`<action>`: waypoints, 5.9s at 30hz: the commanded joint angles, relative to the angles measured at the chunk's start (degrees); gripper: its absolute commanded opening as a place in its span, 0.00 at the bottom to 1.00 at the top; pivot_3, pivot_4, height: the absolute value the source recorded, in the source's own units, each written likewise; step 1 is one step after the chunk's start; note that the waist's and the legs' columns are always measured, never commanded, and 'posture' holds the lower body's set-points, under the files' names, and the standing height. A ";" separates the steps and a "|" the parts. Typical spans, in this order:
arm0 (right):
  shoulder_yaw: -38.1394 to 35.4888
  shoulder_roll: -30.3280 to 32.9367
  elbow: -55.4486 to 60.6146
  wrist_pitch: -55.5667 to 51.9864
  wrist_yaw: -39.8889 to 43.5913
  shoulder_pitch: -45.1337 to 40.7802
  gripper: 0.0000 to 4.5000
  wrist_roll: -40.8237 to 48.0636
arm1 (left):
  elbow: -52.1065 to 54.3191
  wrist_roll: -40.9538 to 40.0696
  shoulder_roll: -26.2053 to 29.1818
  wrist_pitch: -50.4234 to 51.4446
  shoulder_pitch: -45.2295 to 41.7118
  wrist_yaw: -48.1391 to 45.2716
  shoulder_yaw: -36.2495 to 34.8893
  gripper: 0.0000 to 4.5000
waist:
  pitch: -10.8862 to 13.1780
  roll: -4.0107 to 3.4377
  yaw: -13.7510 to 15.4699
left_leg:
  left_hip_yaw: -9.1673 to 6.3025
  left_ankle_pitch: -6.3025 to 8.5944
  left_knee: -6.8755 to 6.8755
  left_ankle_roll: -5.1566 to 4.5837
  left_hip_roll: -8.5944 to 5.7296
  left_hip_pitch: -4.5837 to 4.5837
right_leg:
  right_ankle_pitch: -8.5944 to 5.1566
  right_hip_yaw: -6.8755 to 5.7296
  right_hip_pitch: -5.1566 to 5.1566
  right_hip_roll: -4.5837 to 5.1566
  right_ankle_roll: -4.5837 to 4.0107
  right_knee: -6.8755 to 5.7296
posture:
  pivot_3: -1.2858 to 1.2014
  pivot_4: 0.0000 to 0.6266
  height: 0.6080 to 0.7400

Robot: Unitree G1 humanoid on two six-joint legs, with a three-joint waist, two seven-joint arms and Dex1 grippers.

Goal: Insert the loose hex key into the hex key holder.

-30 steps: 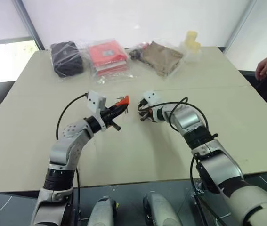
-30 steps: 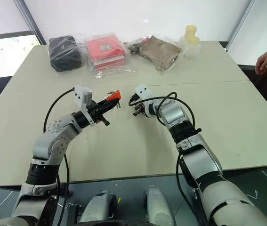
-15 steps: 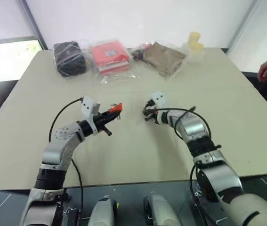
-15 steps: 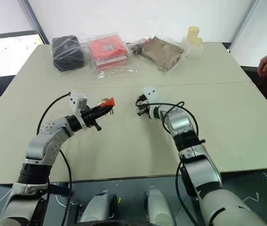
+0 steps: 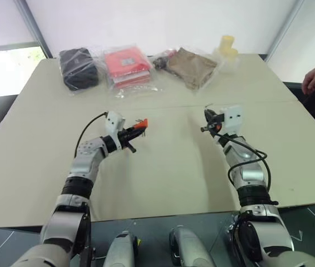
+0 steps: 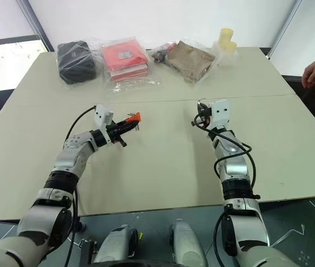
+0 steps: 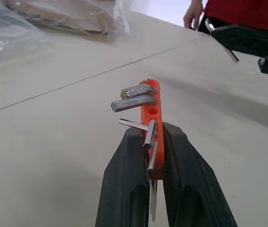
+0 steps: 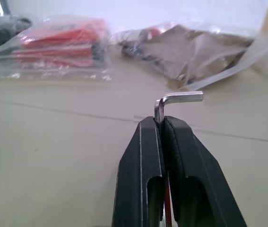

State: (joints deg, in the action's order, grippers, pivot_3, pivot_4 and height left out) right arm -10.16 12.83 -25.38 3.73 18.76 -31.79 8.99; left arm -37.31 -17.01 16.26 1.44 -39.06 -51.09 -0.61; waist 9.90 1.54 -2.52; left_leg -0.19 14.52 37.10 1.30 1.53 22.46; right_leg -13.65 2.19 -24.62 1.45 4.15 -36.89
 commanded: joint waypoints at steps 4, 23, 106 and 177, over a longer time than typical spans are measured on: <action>-6.91 -3.70 2.28 -3.44 0.16 -2.03 0.01 12.60 | -6.73 1.73 -1.66 -5.25 -5.81 -2.92 -0.11 0.00 | 0.00 0.00 0.10 | 0.00 0.00 -0.01 0.00 0.00 0.00 | 0.00 0.01 0.00 0.01 0.00 -0.01 | 0.52 0.24 1.00; 2.34 6.16 18.94 -25.76 15.77 6.84 0.01 20.12 | -5.38 3.17 -3.83 -5.54 -5.86 -6.18 0.20 0.00 | 0.12 -0.13 0.21 | -0.01 0.00 -0.01 -0.01 0.00 0.03 | -0.03 0.01 0.00 0.01 0.05 0.02 | 0.52 0.24 1.00; -2.76 -1.09 19.40 -28.82 14.79 -7.65 0.01 18.59 | 0.97 3.45 -4.31 -3.64 -5.73 -3.60 2.21 0.00 | 0.38 -0.15 1.57 | 0.08 0.01 0.02 -0.01 0.01 0.06 | -0.04 0.10 0.00 -0.02 0.09 0.18 | 0.52 0.24 1.00; 2.42 -6.60 15.71 -15.42 10.66 -4.41 0.01 17.46 | 6.97 -2.67 -10.46 4.20 -7.43 -4.95 -0.07 0.00 | 0.39 -0.17 1.39 | 0.06 0.01 0.00 -0.01 0.02 0.07 | -0.04 0.10 -0.01 -0.04 0.09 0.18 | 0.52 0.24 1.00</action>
State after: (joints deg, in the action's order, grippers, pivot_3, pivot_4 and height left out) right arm -7.32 5.82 -10.06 -13.00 29.45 -36.30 26.91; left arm -33.68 -17.55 5.98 5.80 -45.61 -55.72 0.52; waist 10.29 1.38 -1.14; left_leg -0.13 14.52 37.10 1.29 1.54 22.53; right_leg -13.69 2.29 -24.63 1.41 4.23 -36.71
